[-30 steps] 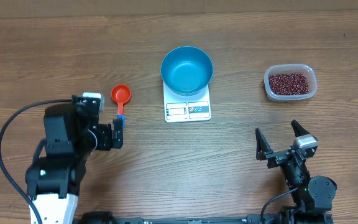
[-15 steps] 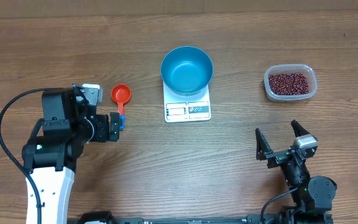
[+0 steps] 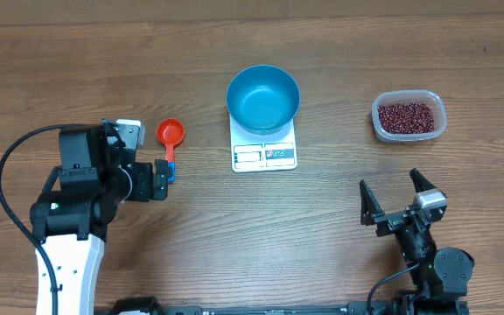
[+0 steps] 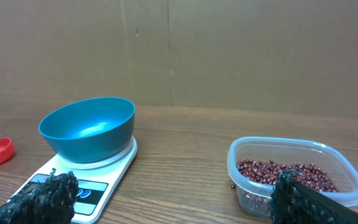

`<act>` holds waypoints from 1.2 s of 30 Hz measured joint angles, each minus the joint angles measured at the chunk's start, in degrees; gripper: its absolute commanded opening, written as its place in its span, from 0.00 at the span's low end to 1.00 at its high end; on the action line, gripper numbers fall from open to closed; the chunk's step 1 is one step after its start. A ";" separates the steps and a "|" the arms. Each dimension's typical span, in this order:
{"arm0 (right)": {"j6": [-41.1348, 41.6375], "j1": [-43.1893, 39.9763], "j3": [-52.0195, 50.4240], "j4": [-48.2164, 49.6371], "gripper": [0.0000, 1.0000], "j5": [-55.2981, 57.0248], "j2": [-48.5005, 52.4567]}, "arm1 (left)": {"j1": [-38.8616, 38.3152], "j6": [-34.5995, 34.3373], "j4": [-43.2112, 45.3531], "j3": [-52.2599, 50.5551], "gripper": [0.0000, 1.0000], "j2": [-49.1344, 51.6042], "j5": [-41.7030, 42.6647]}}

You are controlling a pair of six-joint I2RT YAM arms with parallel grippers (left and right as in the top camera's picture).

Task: Scoop item into bowl and weigh 150g on scale
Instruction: 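Raise the left arm and move the left gripper toward the red scoop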

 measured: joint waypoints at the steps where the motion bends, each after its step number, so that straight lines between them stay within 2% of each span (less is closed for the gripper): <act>1: 0.00 -0.02 0.00 0.02 1.00 0.00 0.00 | 0.00 0.00 -0.61 0.57 1.00 0.15 0.00; 15: -0.02 -0.02 0.00 -0.02 1.00 0.00 0.00 | 0.00 1.64 -7.89 11.08 0.99 7.56 1.03; 27: 0.00 -0.02 0.00 0.02 1.00 0.00 0.00 | 0.44 2.78 -7.93 12.46 1.00 8.74 4.09; 36: 0.00 0.00 0.00 0.02 1.00 0.00 0.00 | 5.22 4.11 -9.11 13.99 0.99 8.76 6.36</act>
